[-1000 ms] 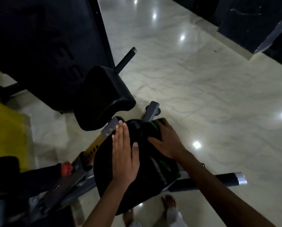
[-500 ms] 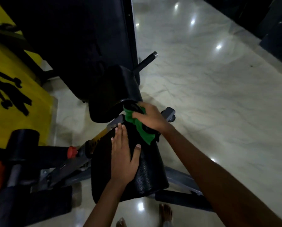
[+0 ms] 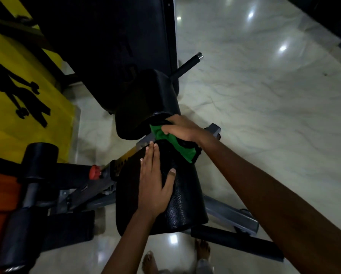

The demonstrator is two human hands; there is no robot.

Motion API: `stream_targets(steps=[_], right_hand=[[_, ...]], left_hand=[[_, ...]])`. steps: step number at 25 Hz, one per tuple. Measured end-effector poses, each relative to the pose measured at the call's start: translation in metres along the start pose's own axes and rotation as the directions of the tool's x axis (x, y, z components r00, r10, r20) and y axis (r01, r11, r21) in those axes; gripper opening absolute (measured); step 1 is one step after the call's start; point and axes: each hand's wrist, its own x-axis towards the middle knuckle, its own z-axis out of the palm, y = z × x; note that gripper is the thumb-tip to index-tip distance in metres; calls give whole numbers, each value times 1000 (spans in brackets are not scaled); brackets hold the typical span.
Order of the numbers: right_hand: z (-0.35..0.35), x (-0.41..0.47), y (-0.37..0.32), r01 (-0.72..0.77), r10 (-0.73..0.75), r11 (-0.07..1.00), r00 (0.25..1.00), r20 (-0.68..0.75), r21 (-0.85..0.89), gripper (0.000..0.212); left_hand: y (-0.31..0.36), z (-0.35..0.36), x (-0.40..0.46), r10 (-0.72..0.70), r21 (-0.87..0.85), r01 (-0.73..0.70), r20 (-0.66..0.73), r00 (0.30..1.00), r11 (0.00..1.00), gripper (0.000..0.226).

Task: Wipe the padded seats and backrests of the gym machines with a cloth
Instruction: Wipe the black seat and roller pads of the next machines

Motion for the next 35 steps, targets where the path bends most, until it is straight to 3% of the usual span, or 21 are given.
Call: stream_targets(steps=[3, 6, 9, 13, 17, 23, 28, 30, 33, 35], right_hand=[[-1, -5, 12, 23, -19, 993, 999, -33, 113, 27], [6, -16, 42, -155, 189, 953, 976, -112, 260, 26], [24, -26, 58, -224, 409, 788, 887, -215, 574, 23], [48, -68, 72, -278, 558, 648, 807, -194, 709, 16], [64, -111, 74, -353, 610, 608, 781, -134, 712, 15], [35, -56, 55, -247, 544, 681, 801, -250, 689, 12], [67, -137, 65, -411, 622, 654, 770, -143, 635, 12], [72, -150, 64, -419, 624, 652, 770, -134, 632, 18], [62, -124, 52, -403, 652, 634, 737, -176, 660, 45], [60, -115, 45, -393, 651, 662, 723, -231, 638, 46]], left_hand=[[1, 1, 1, -7, -4, 7, 8, 1000, 1000, 73], [1, 0, 1, -2, -9, 2, 3, 1000, 1000, 73], [1, 0, 1, -13, -16, 13, -5, 1000, 1000, 73], [2, 0, 1, -15, -38, 14, -11, 1000, 999, 74], [1, 0, 1, -19, -56, 18, -9, 1000, 998, 74], [1, 0, 0, -31, -46, 32, 14, 999, 998, 75], [-2, 1, 0, -18, -47, 18, 7, 1000, 999, 76], [-4, 1, 0, -16, -46, 16, 7, 1000, 999, 76], [-3, 0, 0, -1, -24, 1, 13, 1000, 1000, 75], [-1, -1, 1, 41, 26, -41, 30, 999, 999, 68]])
